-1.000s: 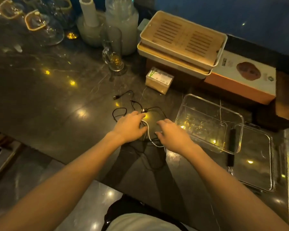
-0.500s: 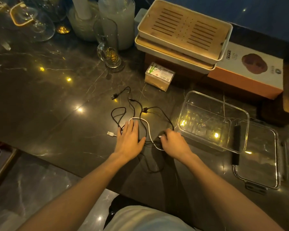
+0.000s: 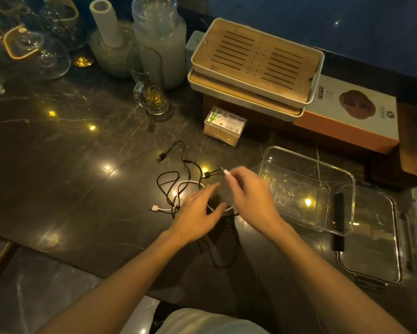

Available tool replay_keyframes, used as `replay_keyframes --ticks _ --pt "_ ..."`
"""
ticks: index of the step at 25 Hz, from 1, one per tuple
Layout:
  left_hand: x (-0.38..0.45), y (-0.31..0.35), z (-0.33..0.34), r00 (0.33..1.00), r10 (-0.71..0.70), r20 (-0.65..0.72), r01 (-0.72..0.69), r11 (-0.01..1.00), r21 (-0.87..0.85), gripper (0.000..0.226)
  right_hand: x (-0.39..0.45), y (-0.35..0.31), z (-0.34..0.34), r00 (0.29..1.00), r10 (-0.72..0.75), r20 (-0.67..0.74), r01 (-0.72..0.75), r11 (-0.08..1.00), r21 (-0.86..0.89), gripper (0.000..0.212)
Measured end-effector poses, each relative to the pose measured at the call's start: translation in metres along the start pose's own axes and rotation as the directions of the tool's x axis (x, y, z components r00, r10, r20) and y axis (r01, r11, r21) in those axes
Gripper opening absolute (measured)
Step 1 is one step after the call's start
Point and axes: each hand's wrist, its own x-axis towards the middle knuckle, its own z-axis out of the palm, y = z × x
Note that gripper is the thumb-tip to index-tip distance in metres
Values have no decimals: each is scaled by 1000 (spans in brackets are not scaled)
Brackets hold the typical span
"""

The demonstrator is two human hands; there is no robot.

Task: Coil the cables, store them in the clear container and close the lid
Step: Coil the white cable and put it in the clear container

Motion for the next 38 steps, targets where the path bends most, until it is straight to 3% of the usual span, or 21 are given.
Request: replay_keyframes --ticks 2,6,10,14,19,22,26,28,32,35,38 --pt "7 4 0 999 5 34 -2 997 -76 53 10 -18 -18 999 -12 -41 19 984 176 16" --pt "15 17 -4 1000 7 -18 -10 980 -196 36 24 -48 -59 986 -53 -155 106 929 353 16" --pt "20 22 -8 996 83 -36 -87 988 -130 30 26 -70 -106 964 -53 -259 183 841 509 14" --pt "30 32 -10 992 103 -66 -109 990 -88 24 21 -89 -159 907 -111 -407 330 787 522 17" --pt "33 52 -11 993 109 -49 -113 990 -83 17 10 -89 -218 779 -132 -613 506 709 490 22" --pt "30 72 -11 990 105 -98 -122 976 -183 18 9 -68 -246 762 -56 -645 487 705 515 24" --pt "32 115 -13 975 132 -181 -186 927 -326 21 -6 -32 -239 854 172 -491 143 830 540 22" --pt "37 137 -9 989 72 -133 -131 843 -522 23 -18 -8 -218 902 257 -347 -42 851 523 20" --pt "49 174 12 999 -32 21 35 585 -810 27 -49 36 -173 937 324 -131 -238 866 440 13" --pt "59 192 28 988 -94 119 145 362 -921 26 -70 60 -145 920 392 -21 -349 842 412 10" --pt "64 205 42 959 -136 247 264 123 -957 27 -88 80 -123 881 433 190 -473 804 360 8"
